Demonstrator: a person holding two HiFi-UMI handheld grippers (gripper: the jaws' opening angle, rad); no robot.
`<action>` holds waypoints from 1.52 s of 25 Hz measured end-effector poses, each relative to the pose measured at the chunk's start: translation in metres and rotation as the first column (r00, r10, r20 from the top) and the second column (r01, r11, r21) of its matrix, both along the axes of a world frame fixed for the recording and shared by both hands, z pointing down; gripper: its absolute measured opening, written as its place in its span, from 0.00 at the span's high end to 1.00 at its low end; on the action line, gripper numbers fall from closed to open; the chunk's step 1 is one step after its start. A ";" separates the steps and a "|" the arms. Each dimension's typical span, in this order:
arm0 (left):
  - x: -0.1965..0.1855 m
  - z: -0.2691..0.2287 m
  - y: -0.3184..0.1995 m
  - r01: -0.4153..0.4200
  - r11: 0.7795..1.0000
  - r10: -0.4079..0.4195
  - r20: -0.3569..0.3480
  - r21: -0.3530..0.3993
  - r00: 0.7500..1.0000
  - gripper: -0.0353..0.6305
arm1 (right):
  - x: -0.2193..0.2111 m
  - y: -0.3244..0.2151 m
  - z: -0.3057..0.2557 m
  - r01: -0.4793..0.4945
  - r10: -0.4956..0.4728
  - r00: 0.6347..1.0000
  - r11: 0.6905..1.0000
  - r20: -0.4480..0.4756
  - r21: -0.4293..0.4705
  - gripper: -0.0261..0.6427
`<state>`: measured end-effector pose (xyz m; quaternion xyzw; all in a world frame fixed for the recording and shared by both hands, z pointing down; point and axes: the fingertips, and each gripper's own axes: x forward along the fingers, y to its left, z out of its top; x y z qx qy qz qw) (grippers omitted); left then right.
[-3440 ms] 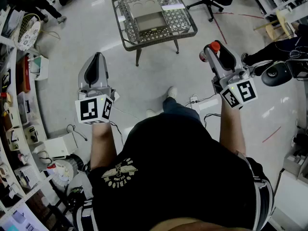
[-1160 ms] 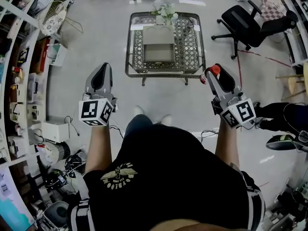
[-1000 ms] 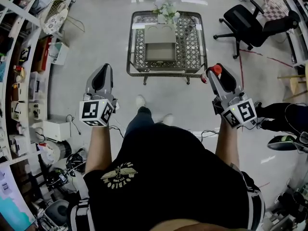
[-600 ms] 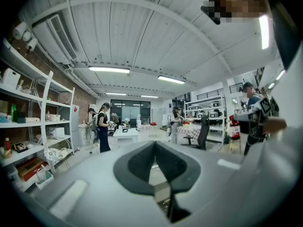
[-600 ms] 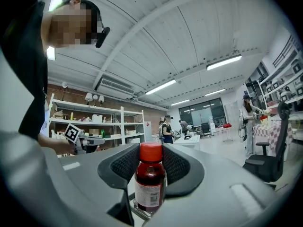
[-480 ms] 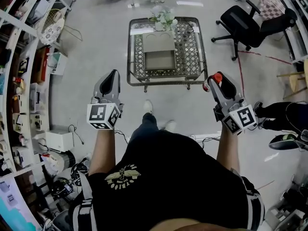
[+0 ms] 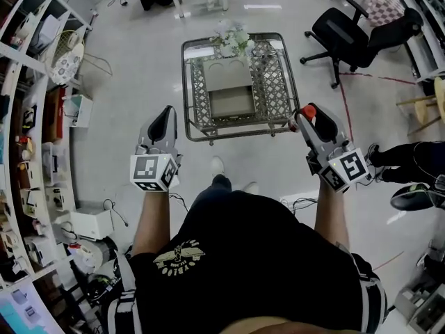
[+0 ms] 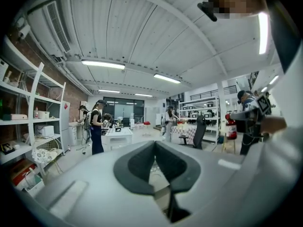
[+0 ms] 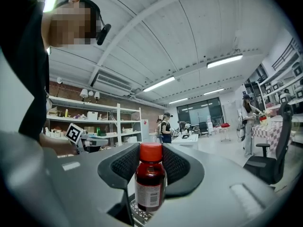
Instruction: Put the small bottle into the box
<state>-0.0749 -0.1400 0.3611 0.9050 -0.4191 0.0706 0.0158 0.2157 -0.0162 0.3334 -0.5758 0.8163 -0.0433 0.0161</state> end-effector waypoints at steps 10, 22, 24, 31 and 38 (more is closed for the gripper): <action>0.001 -0.013 -0.093 -0.092 0.995 0.093 -0.047 0.024 0.995 0.95 | -0.023 -0.080 -0.022 -0.053 0.053 0.997 0.999 -0.056 0.015 0.72; -0.007 0.005 -0.171 -0.151 0.989 0.151 -0.060 0.011 0.987 0.95 | -0.063 -0.160 -0.010 -0.060 0.056 0.993 0.998 -0.102 -0.035 0.72; -0.001 0.015 -0.177 -0.155 0.988 0.153 -0.067 -0.016 0.986 0.95 | -0.065 -0.171 -0.003 -0.040 0.034 0.993 0.997 -0.113 -0.059 0.72; 0.041 0.051 -0.199 -0.155 0.985 0.152 -0.049 -0.073 0.987 0.95 | -0.045 -0.223 0.043 0.037 -0.057 0.989 0.989 -0.134 -0.144 0.72; 0.060 0.092 -0.217 -0.109 0.984 0.106 -0.031 -0.140 0.994 0.95 | -0.040 -0.267 0.103 0.120 -0.149 0.983 0.964 -0.107 -0.238 0.72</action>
